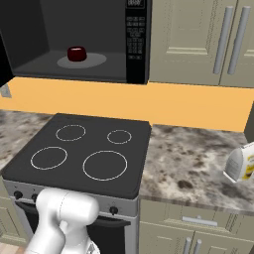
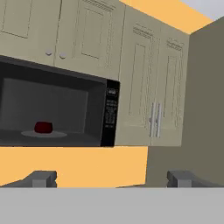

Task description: Pick the mug from the counter and place it inside the microwave. Then close the microwave.

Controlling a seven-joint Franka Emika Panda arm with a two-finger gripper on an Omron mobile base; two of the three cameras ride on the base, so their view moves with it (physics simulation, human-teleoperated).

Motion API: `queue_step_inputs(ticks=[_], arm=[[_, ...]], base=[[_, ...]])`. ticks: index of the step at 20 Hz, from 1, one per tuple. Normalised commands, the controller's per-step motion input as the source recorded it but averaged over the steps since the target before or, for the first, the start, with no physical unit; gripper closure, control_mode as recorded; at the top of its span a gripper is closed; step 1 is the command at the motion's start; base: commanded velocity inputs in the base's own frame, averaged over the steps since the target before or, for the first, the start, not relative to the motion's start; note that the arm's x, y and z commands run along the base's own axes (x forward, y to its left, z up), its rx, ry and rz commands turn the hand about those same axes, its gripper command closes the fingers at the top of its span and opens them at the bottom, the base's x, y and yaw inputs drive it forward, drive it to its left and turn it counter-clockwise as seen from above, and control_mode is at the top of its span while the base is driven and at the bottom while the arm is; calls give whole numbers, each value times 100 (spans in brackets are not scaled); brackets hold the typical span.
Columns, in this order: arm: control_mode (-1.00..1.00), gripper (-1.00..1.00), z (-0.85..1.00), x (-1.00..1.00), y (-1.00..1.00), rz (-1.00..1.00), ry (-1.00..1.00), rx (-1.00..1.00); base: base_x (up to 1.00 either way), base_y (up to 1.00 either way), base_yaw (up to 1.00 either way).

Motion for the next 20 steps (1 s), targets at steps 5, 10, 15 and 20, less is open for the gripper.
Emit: queue_step_inputs(ticks=[5,10,15,20], arm=[[-100,-100,0,-34,0,-34,0,0],[-100,-100,0,-25,0,-36,0,0],[-100,-100,0,-3,3,-23,0,0],[-100,-100,0,-19,37,5,-6,0]], base=[[0,0,0],[0,0,0],[0,0,0],[0,0,0]])
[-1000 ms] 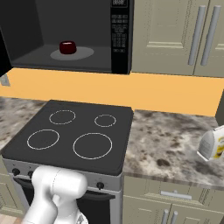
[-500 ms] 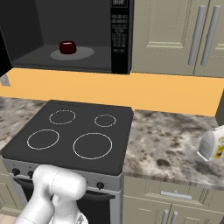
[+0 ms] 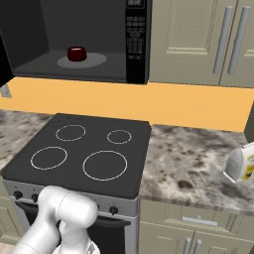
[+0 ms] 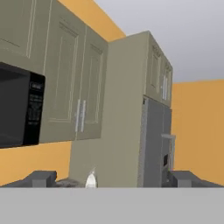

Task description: Pick the mug from the counter and place it inside the microwave. Then close the microwave.

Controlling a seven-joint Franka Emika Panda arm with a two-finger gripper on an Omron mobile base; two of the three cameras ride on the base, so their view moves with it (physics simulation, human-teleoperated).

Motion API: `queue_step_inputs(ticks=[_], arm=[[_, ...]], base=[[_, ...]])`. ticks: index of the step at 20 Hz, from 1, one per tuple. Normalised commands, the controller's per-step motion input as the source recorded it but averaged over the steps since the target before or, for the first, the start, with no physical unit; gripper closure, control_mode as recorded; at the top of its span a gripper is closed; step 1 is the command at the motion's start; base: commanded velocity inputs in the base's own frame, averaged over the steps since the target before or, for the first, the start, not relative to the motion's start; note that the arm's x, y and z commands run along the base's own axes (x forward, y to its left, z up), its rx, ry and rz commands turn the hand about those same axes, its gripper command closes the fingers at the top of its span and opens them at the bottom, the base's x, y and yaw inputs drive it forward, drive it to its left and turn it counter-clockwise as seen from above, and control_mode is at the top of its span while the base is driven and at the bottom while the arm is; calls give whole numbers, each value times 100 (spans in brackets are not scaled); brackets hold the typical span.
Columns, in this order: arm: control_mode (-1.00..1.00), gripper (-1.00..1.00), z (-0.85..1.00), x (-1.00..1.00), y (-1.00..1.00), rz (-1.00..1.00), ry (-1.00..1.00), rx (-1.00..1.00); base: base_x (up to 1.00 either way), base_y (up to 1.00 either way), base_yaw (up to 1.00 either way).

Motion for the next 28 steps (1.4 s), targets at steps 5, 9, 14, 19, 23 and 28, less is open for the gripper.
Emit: queue_step_inputs(ticks=[5,9,14,19,23,28], arm=[[-100,-100,0,-20,50,6,-4,0],[-100,-100,0,0,52,3,0,0],[-100,-100,0,17,55,0,0,-1],[-100,-100,0,28,61,0,1,-1],[-100,-100,0,31,51,0,3,-2],[-100,-100,0,43,31,-1,5,-1]], base=[[0,0,0],[0,0,0],[0,0,0],[0,0,0],[0,0,0],[0,0,0]])
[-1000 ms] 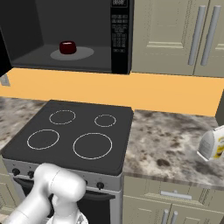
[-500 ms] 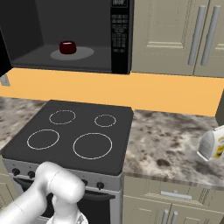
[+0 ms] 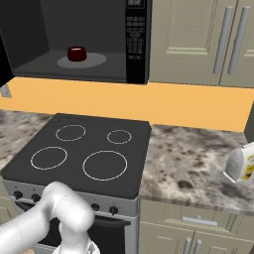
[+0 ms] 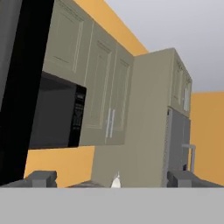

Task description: Pick the mug from the counter and place it inside the microwave. Then close the microwave.

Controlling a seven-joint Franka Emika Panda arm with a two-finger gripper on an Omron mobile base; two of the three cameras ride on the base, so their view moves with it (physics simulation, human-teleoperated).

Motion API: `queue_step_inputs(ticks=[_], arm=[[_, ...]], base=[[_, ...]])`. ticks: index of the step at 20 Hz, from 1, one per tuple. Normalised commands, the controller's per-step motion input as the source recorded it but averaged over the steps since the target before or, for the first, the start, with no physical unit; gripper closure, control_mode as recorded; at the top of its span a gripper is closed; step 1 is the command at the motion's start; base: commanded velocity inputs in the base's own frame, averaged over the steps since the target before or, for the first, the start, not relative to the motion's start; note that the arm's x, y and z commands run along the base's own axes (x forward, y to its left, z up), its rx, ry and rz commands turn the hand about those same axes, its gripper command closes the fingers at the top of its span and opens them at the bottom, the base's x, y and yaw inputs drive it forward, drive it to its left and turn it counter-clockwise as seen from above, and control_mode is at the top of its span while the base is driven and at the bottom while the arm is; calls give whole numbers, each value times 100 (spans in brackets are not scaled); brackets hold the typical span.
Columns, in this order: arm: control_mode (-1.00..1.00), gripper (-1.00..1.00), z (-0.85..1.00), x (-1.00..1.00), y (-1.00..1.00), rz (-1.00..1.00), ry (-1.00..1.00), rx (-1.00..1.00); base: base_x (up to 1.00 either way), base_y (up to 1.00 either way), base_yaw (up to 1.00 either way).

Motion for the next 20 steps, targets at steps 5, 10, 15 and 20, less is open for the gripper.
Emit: queue_step_inputs(ticks=[5,10,15,20], arm=[[-100,-100,-1,34,27,0,2,0],[-100,-100,0,28,33,0,0,0],[-100,-100,-2,30,18,0,0,0],[-100,-100,-5,28,16,0,0,0]], base=[[0,0,0],[0,0,0],[0,0,0],[0,0,0]])
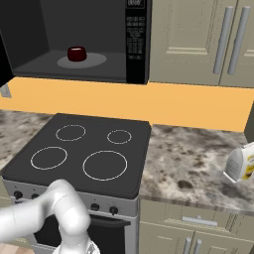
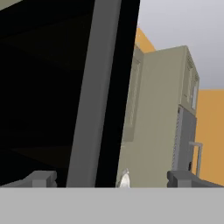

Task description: Pick the mug from the counter and place it inside the microwave. Then close the microwave.

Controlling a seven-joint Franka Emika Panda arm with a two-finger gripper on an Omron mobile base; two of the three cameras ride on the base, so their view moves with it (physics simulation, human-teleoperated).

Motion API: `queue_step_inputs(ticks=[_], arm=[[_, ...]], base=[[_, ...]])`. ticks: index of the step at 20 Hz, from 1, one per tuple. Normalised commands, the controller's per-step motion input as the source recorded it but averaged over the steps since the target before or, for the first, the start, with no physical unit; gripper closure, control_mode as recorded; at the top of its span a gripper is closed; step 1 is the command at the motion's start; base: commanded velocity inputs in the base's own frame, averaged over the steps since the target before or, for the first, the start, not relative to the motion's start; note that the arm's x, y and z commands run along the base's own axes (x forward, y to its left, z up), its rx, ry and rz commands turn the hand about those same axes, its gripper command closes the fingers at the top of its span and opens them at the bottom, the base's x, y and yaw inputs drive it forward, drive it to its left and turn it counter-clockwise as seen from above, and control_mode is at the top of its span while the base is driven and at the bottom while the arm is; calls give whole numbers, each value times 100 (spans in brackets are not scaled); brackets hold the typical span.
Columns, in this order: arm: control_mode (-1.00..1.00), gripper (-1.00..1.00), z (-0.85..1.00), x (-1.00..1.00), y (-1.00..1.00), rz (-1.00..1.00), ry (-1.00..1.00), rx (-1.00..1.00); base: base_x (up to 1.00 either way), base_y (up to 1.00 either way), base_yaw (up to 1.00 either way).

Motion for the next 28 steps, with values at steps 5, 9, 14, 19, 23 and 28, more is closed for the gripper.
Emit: queue_step_inputs(ticks=[5,9,14,19,23,28], arm=[[-100,-100,-13,27,23,0,0,0],[-100,-100,-8,26,26,0,0,0],[-100,-100,0,25,19,0,0,0],[-100,-100,2,1,-11,0,0,0],[-100,-100,6,0,-45,0,1,0],[-100,-100,12,0,-56,0,2,0]], base=[[0,0,0],[0,0,0],[0,0,0],[0,0,0],[0,0,0],[0,0,0]])
